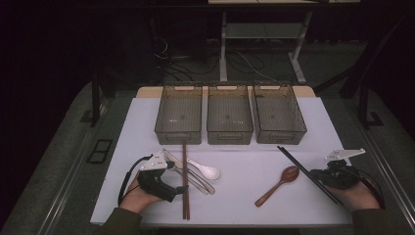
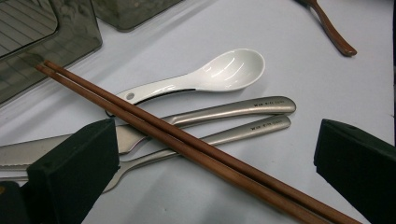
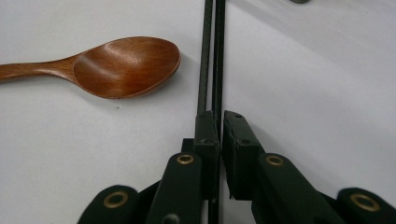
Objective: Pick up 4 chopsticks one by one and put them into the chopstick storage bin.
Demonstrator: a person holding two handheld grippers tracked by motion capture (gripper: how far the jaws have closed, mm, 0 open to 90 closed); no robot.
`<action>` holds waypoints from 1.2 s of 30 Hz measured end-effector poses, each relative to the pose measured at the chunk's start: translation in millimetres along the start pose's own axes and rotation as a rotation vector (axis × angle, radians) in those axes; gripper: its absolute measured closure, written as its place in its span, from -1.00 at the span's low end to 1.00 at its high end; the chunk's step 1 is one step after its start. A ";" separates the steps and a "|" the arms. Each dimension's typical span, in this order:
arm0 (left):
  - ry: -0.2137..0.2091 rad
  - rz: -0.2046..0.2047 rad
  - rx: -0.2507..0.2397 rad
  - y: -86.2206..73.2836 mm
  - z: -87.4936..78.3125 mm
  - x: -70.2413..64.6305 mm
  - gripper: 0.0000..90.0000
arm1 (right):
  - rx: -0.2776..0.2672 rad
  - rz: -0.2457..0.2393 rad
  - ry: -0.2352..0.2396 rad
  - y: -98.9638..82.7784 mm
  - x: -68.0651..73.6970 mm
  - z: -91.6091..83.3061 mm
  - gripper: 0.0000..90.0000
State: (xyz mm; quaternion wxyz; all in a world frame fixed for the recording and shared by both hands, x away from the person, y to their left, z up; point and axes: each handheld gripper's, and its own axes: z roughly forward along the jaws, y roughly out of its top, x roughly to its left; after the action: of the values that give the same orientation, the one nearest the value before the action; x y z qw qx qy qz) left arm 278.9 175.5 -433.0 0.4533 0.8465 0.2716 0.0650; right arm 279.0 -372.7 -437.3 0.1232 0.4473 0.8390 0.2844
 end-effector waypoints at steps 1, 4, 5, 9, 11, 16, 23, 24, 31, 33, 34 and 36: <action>0.000 0.000 0.000 0.0 0.1 -0.1 -1.00 | 0.000 -0.003 -0.001 -0.2 -0.8 0.5 0.86; 0.000 0.000 -0.001 0.1 -0.2 -0.2 -1.00 | 0.003 -0.005 -0.005 -1.0 -2.2 2.1 0.86; 0.000 0.000 0.000 0.0 -0.1 -0.1 -1.00 | 0.001 -0.008 -0.004 -1.1 -2.3 2.2 0.86; -0.003 0.005 0.004 0.0 0.2 -0.1 -1.00 | 0.001 -0.031 -0.005 -1.6 -1.8 2.8 0.85; -0.004 0.004 0.004 -0.1 0.5 -0.4 -1.00 | -0.002 -0.034 -0.001 -2.1 -2.2 3.0 0.86; -0.004 0.005 0.005 -0.1 0.3 -0.3 -1.00 | -0.006 -0.049 0.009 -2.9 -3.4 3.3 0.90; -0.005 0.006 0.004 -0.1 0.1 -0.2 -1.00 | -0.006 -0.064 0.014 -2.6 -3.8 2.7 0.87; -0.005 0.006 0.004 -0.2 0.1 -0.1 -1.00 | -0.006 -0.064 0.014 -2.6 -3.8 2.7 0.87; -0.005 0.007 0.007 -0.3 0.7 0.1 -1.00 | -0.036 -0.056 0.020 3.4 -5.4 6.3 0.78; -0.005 0.005 0.003 -0.5 1.2 0.0 -1.00 | -0.034 -0.066 0.023 6.3 -4.5 9.9 0.79; -0.005 0.006 0.004 -0.6 1.1 -0.1 -1.00 | -0.028 -0.072 0.024 7.4 -3.9 11.9 0.82; -0.006 0.007 0.008 -0.6 0.6 -0.1 -1.00 | -0.029 -0.075 0.021 7.9 -3.4 12.9 0.89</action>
State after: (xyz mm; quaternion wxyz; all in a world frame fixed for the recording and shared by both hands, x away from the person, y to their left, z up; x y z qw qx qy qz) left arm 278.7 175.3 -433.9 0.4506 0.8493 0.2677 0.0631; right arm 292.2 -367.3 -443.2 0.1313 0.4106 0.8523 0.2962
